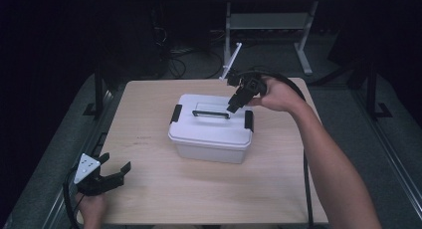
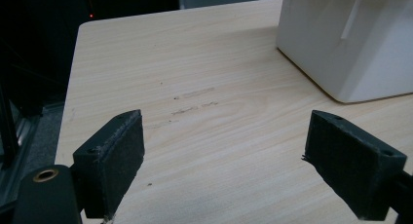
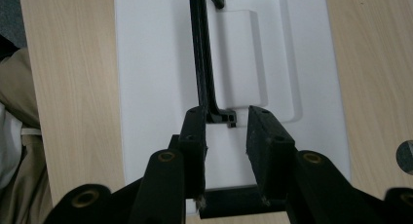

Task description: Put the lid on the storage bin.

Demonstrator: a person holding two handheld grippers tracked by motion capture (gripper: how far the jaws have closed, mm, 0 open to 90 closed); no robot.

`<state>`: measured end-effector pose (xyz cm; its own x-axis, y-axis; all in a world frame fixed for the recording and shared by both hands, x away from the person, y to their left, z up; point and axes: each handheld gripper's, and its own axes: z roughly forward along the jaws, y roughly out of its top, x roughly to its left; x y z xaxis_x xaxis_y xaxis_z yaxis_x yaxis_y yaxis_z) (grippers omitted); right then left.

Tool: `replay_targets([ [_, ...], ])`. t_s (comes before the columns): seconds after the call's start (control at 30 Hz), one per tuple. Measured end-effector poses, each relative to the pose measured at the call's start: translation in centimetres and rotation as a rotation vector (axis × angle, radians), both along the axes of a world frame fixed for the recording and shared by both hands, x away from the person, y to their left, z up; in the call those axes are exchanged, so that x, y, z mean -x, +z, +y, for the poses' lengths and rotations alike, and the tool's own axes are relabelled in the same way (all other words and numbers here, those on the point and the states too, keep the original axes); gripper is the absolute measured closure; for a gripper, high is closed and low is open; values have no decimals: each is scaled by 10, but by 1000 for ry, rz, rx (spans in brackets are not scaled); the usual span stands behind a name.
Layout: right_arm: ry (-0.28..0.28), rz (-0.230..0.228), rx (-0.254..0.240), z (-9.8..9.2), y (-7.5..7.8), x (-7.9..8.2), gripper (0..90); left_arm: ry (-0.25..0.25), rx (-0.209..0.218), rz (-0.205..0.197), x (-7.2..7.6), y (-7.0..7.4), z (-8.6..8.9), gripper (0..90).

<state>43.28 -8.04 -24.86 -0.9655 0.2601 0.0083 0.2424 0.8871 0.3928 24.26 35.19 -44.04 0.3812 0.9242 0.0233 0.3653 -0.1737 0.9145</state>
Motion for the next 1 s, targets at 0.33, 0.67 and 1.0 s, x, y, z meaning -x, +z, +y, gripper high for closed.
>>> replay_targets([
  [0.33,-46,12,-14,-25,0,5,673,-1,-2,3,-1,-1,-1,137],
  [0.67,-85,14,-38,-46,-4,11,652,-2,-9,6,0,-1,-1,137],
  [1.0,-117,10,-44,-65,-6,18,616,-1,-9,8,-1,-1,-2,137],
])
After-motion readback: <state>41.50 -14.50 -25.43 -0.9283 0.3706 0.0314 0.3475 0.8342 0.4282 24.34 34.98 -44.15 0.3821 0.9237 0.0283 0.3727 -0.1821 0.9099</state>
